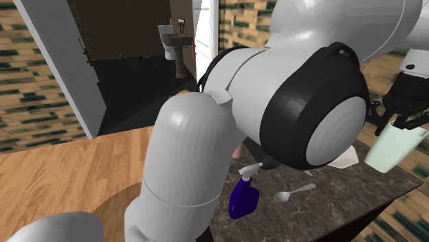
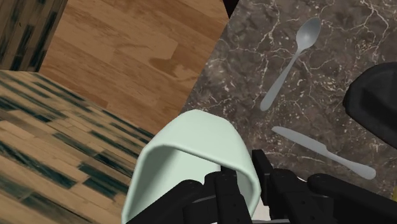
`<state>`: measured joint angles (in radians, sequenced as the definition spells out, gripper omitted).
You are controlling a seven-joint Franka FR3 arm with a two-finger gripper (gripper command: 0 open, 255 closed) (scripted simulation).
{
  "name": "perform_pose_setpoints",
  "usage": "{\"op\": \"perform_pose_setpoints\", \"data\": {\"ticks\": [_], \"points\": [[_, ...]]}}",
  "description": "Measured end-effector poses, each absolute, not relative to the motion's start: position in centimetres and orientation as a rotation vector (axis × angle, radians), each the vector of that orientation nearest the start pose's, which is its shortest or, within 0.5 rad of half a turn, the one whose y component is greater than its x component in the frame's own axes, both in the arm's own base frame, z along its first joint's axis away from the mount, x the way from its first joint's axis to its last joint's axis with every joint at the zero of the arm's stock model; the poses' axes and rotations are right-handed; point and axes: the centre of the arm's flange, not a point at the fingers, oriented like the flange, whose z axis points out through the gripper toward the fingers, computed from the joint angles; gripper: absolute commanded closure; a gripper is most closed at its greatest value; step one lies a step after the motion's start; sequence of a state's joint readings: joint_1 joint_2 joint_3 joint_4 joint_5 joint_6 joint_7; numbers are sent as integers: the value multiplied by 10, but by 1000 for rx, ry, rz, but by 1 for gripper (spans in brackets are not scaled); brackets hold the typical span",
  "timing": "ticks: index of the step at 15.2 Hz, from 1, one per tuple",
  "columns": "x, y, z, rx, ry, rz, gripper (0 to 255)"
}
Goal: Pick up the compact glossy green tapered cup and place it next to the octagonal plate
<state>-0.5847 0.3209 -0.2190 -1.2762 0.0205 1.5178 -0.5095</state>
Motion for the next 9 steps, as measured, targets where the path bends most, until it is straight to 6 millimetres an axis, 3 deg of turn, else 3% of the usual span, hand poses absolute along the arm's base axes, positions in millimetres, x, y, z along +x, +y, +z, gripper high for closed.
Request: {"op": "perform_pose_setpoints", "data": {"ticks": [9], "points": [[462,-443,523,-3101,446,136,255]]}}
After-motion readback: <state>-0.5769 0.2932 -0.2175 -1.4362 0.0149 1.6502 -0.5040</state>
